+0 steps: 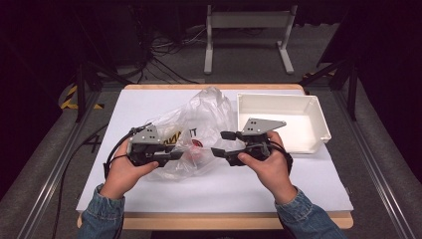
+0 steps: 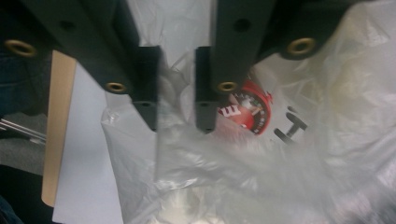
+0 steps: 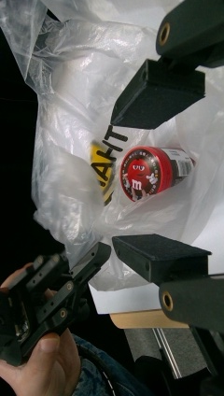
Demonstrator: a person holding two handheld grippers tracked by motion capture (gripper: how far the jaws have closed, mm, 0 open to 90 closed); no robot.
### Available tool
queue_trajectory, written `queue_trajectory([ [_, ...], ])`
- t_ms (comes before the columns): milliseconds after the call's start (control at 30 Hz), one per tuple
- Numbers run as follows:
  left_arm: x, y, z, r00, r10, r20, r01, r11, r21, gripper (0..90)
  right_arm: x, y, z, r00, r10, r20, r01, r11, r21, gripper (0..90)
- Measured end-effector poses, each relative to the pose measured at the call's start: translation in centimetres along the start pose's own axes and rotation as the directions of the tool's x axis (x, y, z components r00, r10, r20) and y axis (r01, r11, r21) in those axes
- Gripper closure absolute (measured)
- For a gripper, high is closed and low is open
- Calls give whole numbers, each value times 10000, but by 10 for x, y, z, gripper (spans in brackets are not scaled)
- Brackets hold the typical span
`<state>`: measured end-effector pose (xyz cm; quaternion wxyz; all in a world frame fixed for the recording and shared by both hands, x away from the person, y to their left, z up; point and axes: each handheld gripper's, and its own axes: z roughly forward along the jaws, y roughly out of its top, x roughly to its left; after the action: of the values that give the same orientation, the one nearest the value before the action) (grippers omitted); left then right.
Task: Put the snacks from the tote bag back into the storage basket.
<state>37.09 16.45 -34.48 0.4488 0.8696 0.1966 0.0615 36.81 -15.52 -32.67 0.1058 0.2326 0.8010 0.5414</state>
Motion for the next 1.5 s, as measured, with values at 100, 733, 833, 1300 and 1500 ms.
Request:
queue_trajectory([
  [100, 1, -4, 3, 9996, -105, 257, 99, 9997, 218, 850, -3, -2, 0, 9999, 81, 62, -82, 10000, 17, 358],
  [733, 9, -36, 39, 9874, -1196, 1036, 955, 9725, 2123, 859, -24, -37, 31, 9980, 585, 257, -616, 9877, 1435, 349],
  [833, 13, -41, 42, 9843, -1437, 1025, 1168, 9657, 2317, 859, -27, -43, 38, 9971, 726, 213, -752, 9816, 1754, 340],
  [1300, 25, -56, 48, 9733, -2084, 960, 1638, 9241, 3454, 859, -36, -73, 67, 9936, 685, 903, -938, 9441, 3162, 350],
  [1500, 32, -62, 48, 9745, -2187, 499, 1857, 9113, 3674, 861, -43, -79, 69, 9885, 647, 1364, -1088, 9316, 3468, 353],
])
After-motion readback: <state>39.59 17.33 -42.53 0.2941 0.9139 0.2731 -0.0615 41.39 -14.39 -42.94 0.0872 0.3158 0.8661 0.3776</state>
